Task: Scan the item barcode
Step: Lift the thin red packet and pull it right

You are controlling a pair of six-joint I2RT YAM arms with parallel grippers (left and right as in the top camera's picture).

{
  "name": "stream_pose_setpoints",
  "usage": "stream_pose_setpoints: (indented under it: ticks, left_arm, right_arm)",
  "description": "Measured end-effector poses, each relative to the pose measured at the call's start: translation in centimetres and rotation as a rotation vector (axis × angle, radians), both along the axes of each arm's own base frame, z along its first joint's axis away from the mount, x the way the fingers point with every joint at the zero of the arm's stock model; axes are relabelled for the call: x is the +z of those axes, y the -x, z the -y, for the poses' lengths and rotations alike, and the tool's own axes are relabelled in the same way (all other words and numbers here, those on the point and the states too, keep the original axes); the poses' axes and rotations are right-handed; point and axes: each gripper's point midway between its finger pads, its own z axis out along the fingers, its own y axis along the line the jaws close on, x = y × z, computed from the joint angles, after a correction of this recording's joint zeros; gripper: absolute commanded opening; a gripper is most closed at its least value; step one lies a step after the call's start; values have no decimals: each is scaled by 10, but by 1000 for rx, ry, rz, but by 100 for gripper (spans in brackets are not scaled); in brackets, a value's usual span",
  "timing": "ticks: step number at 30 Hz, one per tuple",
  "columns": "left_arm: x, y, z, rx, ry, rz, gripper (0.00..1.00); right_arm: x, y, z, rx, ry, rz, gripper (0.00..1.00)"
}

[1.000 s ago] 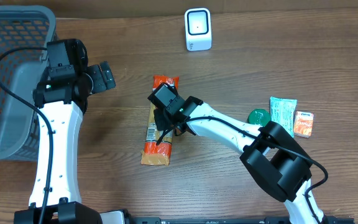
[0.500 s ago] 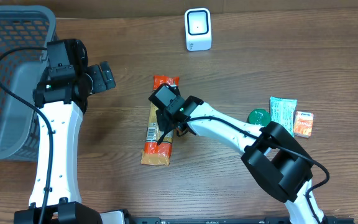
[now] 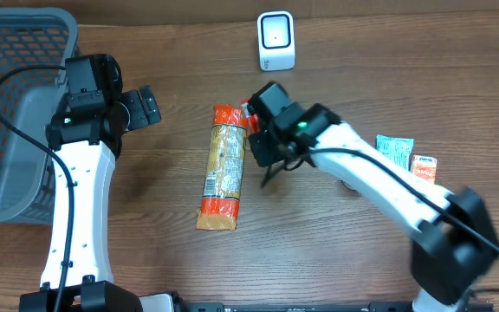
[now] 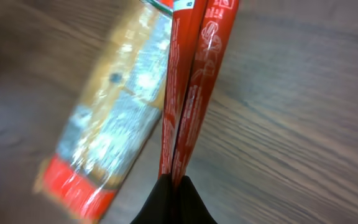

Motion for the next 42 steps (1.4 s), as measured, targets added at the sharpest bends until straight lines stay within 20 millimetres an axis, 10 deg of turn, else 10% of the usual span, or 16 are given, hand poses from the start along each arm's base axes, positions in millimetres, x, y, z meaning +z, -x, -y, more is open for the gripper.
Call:
stream_pose_setpoints:
  ticks: [21,42]
  left_arm:
    - [0,0,0,0,0,0,99]
    - [0,0,0,0,0,0,100]
  right_arm:
    - [129,66,60,159,-34,184,4]
    - [131,66,73,136,15,205,4]
